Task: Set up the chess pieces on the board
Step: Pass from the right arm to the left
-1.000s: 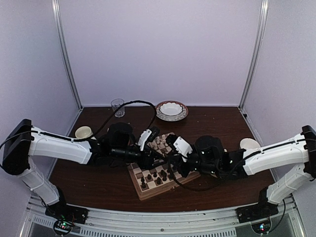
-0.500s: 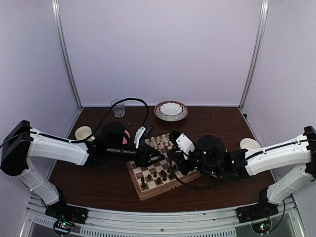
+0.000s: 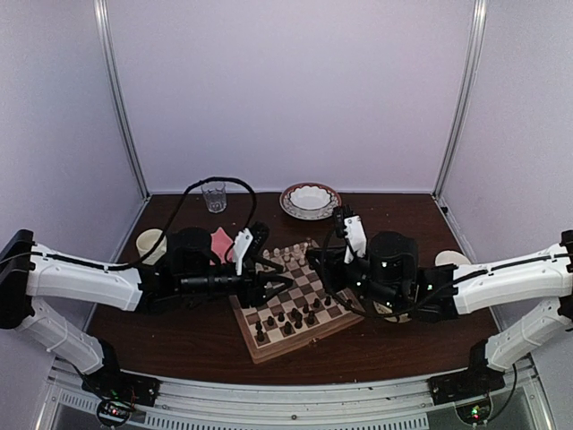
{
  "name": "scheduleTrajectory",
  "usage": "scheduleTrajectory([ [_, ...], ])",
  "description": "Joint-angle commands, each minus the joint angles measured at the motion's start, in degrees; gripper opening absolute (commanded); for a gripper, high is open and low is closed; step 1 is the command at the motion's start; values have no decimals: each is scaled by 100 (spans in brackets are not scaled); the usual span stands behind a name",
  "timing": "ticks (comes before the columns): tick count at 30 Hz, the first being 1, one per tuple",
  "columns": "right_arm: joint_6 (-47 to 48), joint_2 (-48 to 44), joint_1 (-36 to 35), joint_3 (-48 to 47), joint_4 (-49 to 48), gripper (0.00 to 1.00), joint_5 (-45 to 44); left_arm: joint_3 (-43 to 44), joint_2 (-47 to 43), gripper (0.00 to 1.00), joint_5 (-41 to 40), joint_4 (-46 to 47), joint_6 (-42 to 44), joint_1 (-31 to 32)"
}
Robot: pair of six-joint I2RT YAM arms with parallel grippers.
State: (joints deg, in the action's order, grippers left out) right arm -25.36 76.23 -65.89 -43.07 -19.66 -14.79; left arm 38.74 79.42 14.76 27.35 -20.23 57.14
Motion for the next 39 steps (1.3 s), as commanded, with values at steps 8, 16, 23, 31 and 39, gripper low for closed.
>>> scheduleTrajectory([
  [8,-1044,522,-222,-496,-513,8,-302,-359,-23,51,-648,989,755,186],
  [16,-1199,768,-458,-641,-637,9,-533,-345,-14,52,-828,991,1085,331],
  [23,-1269,762,-500,-626,-723,9,-360,-326,22,48,-853,982,1115,341],
  [31,-1511,796,-524,-565,-784,9,-265,-434,-88,48,-965,1102,1179,337],
  [39,-1652,835,-528,-546,-829,9,-154,-501,-152,49,-978,1212,1201,341],
])
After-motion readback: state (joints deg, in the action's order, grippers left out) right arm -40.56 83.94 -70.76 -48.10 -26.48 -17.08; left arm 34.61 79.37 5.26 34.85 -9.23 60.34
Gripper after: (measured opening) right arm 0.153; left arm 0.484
